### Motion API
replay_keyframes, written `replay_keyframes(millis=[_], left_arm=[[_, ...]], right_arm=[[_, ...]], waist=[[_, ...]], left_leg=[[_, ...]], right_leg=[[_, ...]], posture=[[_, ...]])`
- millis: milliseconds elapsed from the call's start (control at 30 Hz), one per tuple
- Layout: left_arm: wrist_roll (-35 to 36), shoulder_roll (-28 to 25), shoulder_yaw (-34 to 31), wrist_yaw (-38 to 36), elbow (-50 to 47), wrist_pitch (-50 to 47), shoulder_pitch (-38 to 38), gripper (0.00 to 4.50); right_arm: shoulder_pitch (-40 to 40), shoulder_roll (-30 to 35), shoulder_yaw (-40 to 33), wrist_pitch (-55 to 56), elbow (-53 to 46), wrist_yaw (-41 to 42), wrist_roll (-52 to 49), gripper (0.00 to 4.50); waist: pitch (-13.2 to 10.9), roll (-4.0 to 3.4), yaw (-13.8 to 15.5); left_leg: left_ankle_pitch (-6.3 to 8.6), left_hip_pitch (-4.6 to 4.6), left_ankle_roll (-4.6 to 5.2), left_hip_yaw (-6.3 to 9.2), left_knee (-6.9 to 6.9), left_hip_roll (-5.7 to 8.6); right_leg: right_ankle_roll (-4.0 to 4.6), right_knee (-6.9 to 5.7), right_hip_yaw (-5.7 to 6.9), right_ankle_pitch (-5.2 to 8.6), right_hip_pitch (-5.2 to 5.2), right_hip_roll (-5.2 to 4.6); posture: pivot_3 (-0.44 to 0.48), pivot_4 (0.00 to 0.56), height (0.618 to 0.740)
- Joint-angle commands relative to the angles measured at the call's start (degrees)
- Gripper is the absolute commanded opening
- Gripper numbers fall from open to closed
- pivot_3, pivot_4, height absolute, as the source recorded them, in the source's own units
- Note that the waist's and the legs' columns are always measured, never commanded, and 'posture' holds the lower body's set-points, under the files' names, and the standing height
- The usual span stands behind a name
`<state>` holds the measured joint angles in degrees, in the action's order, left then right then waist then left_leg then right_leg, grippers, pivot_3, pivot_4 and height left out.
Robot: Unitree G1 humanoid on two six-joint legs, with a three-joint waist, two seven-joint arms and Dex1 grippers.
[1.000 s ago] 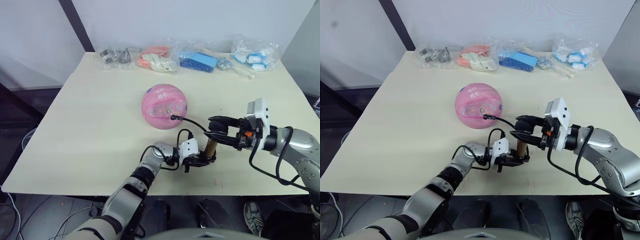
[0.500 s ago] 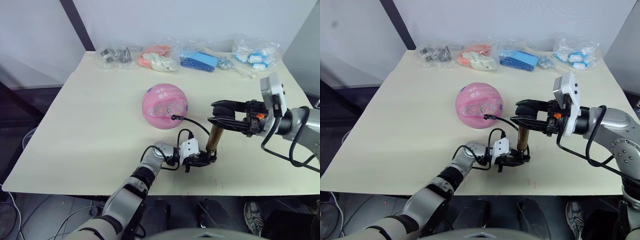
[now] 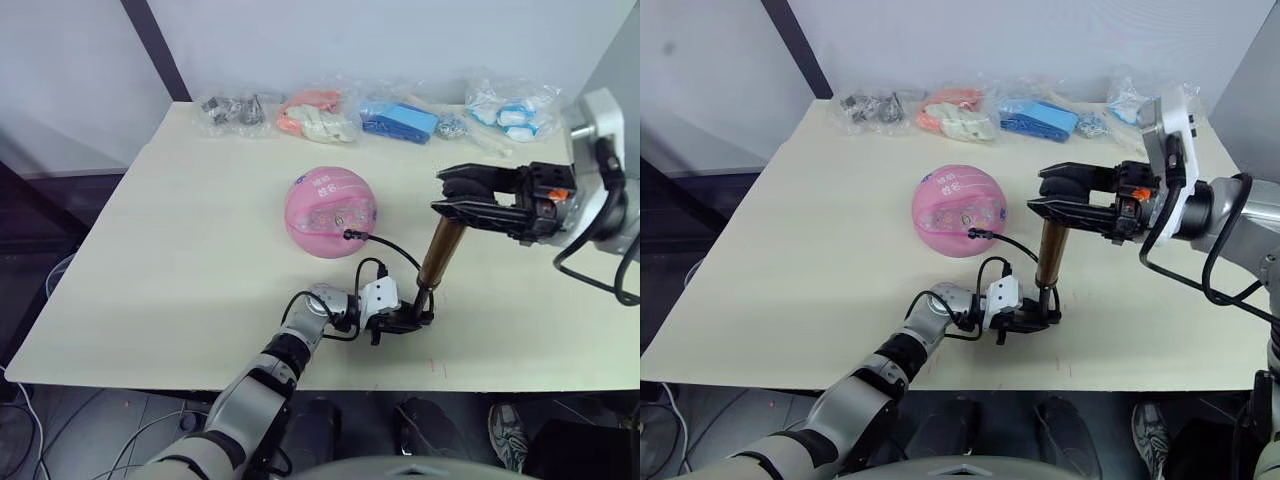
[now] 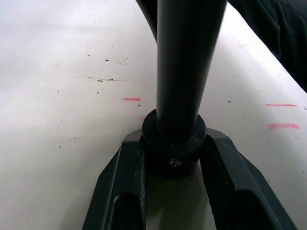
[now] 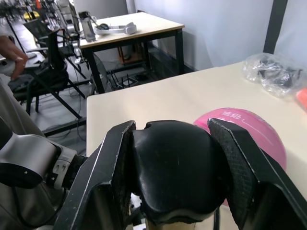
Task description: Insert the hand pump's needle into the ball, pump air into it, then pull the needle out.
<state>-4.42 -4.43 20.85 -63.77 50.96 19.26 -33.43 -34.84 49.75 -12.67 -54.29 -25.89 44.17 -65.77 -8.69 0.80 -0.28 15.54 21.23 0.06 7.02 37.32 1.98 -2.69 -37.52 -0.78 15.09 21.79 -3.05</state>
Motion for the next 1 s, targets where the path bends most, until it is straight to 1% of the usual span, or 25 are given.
replay_keyframes(millis=[33,167,333,433,567,667,867,1000], left_arm=[[-3.0,-0.5,2.3,0.1,3.4,-1.7,1.7,1.11],[-3.0,-0.5,2.3,0.2,3.6,-1.6,1.8,1.11],[-3.1,-0.5,2.4,0.1,3.6,-1.6,2.0,1.11],[-3.1,-0.6,2.4,0.1,3.7,-1.5,2.0,1.11],[-3.1,-0.6,2.4,0.1,3.4,-1.6,2.1,1.11],[-3.1,-0.7,2.4,0.2,3.4,-1.7,2.0,1.11],[-3.1,-1.0,2.3,0.3,3.2,-1.8,2.1,1.11],[-3.0,-1.0,2.3,0.3,3.1,-1.9,2.2,1.11]], right_arm=[[-2.8,2.0,-3.8,1.4,0.7,1.4,-1.1,1.93],[-3.9,3.1,-3.6,2.1,1.4,2.0,-0.1,1.93],[-4.3,2.6,-3.0,3.5,1.0,2.5,1.6,1.93],[-0.4,2.3,-1.2,4.7,-1.1,4.5,4.4,1.93],[3.9,-1.1,1.3,6.8,-3.6,3.2,6.5,1.93],[8.0,-2.8,4.4,10.1,-4.6,3.9,11.4,1.93],[14.4,-4.9,9.1,15.9,-4.0,6.0,18.8,1.93],[17.3,-6.1,12.1,18.7,-3.1,6.9,22.5,1.93]], waist=[[0.0,0.00,0.0],[0.0,0.00,0.0],[0.0,-0.02,0.1],[0.0,-0.01,0.2],[0.0,-0.01,0.2],[0.1,0.03,0.2],[0.1,0.02,0.1],[0.1,0.03,0.0]], left_leg=[[0.00,0.01,0.00,0.02,0.00,0.00],[0.00,0.04,0.00,-0.01,0.00,0.00],[0.00,0.21,0.00,0.01,0.03,0.00],[0.00,0.41,0.00,0.01,0.09,0.01],[0.00,0.39,0.00,0.03,0.08,0.01],[-0.01,0.37,0.00,0.02,0.11,0.01],[-0.01,0.28,0.00,0.01,0.11,0.02],[-0.01,0.24,0.00,0.01,0.11,0.02]], right_leg=[[0.00,0.01,0.02,0.00,0.00,0.00],[0.00,0.01,-0.01,0.00,0.03,-0.01],[0.00,-0.01,0.01,0.00,0.20,-0.01],[0.00,-0.06,0.01,-0.01,0.39,-0.01],[0.00,-0.07,0.03,-0.01,0.39,0.00],[0.00,-0.13,0.01,-0.01,0.38,0.00],[-0.01,-0.15,0.00,-0.01,0.32,0.03],[-0.01,-0.14,0.01,-0.01,0.28,0.04]], posture=[[0.000,0.150,0.740],[0.000,0.150,0.740],[0.000,0.150,0.740],[0.000,0.150,0.740],[0.000,0.150,0.740],[0.000,0.150,0.740],[0.000,0.150,0.740],[0.000,0.150,0.740]])
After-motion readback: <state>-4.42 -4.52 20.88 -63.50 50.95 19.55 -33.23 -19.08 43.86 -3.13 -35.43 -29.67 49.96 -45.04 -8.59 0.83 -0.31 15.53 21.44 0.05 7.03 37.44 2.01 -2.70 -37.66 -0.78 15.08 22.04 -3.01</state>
